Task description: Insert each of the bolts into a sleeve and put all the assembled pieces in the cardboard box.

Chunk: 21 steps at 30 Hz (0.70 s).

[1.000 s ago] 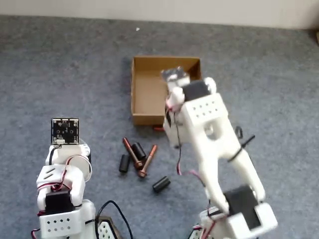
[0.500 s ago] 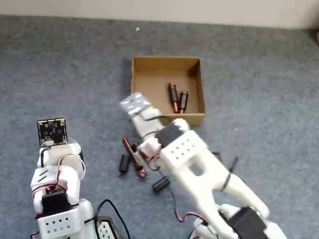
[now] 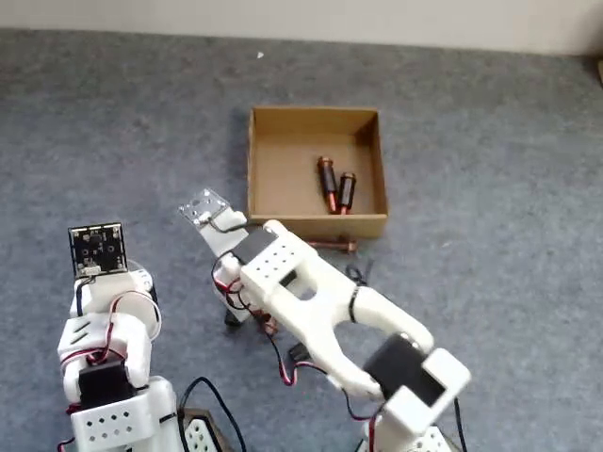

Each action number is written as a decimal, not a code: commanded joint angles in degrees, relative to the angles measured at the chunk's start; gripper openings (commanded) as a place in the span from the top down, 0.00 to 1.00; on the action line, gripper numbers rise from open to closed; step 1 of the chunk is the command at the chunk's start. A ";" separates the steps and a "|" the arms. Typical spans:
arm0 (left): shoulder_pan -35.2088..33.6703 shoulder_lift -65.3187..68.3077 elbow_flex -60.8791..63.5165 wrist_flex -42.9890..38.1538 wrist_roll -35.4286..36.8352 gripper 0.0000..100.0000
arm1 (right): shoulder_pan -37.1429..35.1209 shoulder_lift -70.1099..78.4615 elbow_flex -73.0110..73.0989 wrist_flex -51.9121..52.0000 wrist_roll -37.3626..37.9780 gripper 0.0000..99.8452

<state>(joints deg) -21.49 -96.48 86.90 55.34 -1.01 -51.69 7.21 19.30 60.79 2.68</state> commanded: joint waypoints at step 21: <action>-0.66 -0.40 -0.84 -1.41 0.79 0.98 | 5.85 -3.47 -2.77 -2.42 -0.26 0.79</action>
<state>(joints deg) -21.49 -96.48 86.90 55.34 -1.01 -47.30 5.89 19.30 59.30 2.68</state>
